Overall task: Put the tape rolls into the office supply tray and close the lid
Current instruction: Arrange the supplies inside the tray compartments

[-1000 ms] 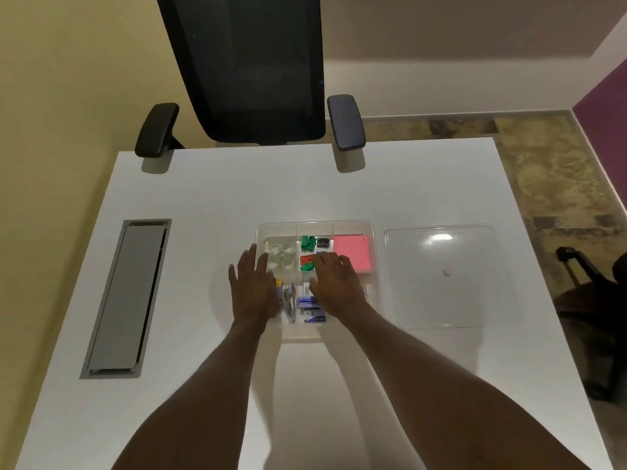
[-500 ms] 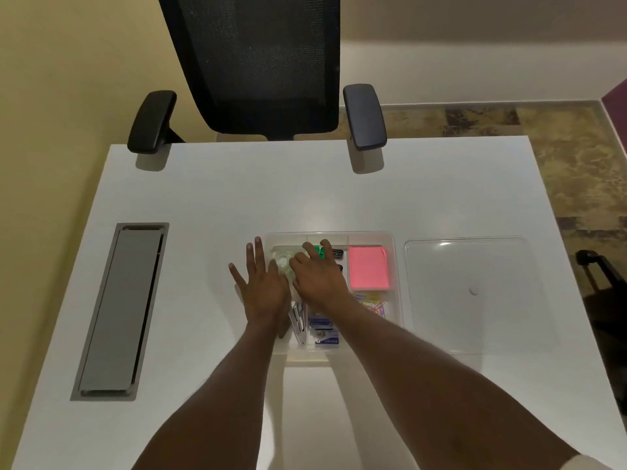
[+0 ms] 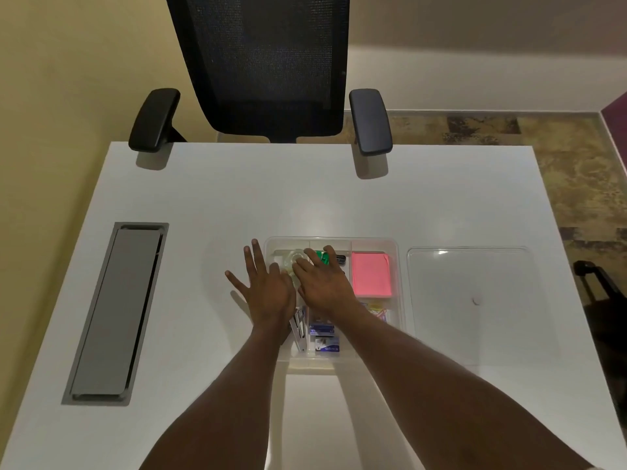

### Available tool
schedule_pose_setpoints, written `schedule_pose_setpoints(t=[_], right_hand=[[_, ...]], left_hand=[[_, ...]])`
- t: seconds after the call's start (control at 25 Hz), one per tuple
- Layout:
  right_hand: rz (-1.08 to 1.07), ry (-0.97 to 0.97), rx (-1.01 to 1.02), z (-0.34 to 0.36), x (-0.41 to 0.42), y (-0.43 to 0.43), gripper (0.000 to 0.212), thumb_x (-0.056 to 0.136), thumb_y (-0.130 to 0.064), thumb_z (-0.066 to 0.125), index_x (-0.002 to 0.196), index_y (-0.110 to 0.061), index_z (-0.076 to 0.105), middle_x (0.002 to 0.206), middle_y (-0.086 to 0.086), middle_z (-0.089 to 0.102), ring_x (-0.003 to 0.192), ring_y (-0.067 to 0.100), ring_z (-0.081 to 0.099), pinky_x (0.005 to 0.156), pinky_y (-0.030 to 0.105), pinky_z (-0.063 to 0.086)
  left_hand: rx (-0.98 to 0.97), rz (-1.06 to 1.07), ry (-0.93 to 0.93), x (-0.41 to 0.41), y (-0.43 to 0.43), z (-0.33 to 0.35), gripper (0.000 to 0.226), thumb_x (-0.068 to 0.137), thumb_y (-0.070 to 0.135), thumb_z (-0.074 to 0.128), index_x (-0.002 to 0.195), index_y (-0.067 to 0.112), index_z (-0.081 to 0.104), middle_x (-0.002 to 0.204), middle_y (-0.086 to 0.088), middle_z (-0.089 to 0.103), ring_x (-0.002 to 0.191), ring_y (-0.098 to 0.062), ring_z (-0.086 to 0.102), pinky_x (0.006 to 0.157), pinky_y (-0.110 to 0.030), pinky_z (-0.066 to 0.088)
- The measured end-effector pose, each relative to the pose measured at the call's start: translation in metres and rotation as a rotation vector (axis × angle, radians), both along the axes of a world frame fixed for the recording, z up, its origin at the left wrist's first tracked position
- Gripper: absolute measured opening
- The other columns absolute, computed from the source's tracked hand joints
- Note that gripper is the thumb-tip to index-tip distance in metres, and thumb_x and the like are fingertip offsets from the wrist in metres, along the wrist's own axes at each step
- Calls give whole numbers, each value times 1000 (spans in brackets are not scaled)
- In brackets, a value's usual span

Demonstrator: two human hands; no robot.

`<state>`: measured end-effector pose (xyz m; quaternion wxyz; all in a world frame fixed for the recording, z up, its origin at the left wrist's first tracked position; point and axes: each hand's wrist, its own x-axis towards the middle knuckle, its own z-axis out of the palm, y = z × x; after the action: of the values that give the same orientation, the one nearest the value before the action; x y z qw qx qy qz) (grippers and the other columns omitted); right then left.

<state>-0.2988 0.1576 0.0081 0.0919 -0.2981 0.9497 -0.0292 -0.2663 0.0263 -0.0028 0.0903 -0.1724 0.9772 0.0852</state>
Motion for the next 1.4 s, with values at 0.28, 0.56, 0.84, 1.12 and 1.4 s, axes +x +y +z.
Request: schedule_pose_setpoints(t=[0.28,0.56,0.84,1.12,1.4], right_hand=[[27,20,-5,2,-5,4,33,104,-30,39,127,-15,58,139,4,59,144,26,40,120,56,16],[24,25,-8,0,-1,3,41,109,-35,31,134,-15,57,143,5,59,147,28,38,123,58,13],[12,33,11,0,0,5,40,108,-38,34,130,-17,60,145,5,57,148,27,38,122,58,14],[-41,116,-58,7,5,7,20,86,-25,67,105,-18,69,114,2,71,118,25,60,108,49,22],[1,124,-66,6,23,5,29,94,-35,52,102,-18,73,113,2,72,128,30,55,114,57,28]], left_hand=[[8,-19,-52,-6,2,1,33,107,39,39,129,33,63,174,-8,-13,160,-29,-18,120,-75,-3],[23,-2,-96,-11,6,4,34,106,45,41,122,32,68,174,-10,-11,160,-30,-18,121,-74,-3],[31,23,-92,-7,10,6,34,106,46,42,120,33,70,174,-10,-12,160,-30,-19,120,-75,-2],[31,41,-11,8,-8,6,35,102,26,50,133,34,62,175,-11,-2,162,-28,-9,120,-75,0],[41,-5,-60,21,-7,9,33,105,32,39,124,31,67,174,-10,-5,162,-26,-13,120,-75,-1]])
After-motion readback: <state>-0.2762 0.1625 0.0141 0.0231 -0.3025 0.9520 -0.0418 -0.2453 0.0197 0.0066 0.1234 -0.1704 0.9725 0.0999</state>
